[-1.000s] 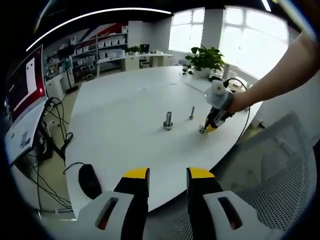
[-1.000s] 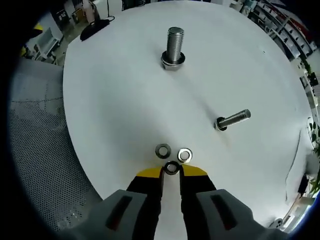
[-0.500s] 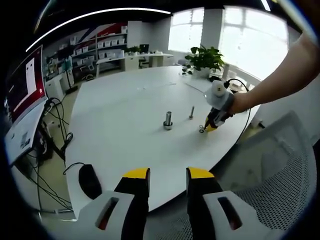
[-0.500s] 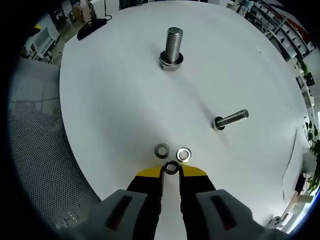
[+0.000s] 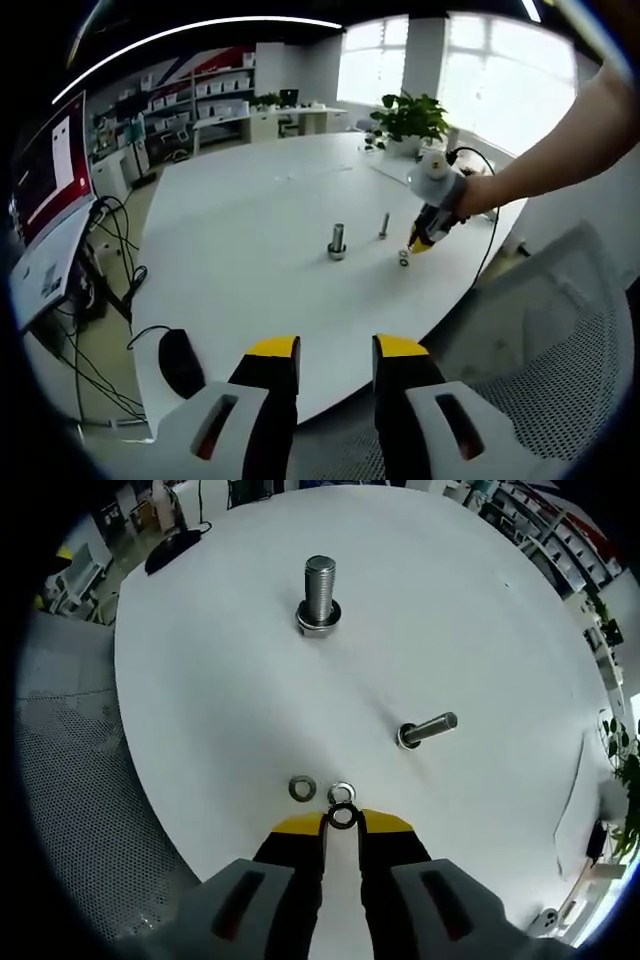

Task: Place the washer onto the threaded stud by aligning its center hole with the stud, sliding it down to the base, and recovering from edge contact or off-axis alignment until the washer reaches the visible bottom stop.

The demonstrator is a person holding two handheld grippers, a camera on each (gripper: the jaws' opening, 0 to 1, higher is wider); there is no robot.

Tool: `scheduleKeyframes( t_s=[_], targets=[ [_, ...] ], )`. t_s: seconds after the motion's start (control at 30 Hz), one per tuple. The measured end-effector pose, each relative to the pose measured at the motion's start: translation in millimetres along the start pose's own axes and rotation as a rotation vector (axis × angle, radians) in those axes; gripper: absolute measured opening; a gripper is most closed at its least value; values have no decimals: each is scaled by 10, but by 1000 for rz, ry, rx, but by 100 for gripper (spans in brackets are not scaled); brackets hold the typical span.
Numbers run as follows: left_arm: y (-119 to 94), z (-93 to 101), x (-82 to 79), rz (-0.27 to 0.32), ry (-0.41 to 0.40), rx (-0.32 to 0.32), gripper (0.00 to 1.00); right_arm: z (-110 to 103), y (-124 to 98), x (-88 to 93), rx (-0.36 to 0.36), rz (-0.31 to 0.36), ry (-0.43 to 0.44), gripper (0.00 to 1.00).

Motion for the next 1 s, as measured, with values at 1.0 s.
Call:
scheduleKeyframes(
  t_s=[1.0],
  targets=[
    [-5,-5,1,2,-3,-3,26,397,-238,-408,101,96,-82,14]
  ],
)
Point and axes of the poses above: the point that each gripper's makers call its tool centre point, and the gripper's own axes: y roughly forward along the fingers, z roughly to its right, x roughly out of its underside, the point moved 7 cm from there along -y, roughly backward along the fingers, and after that the axes turned 7 degrees about -y, right-handed, at the moved point
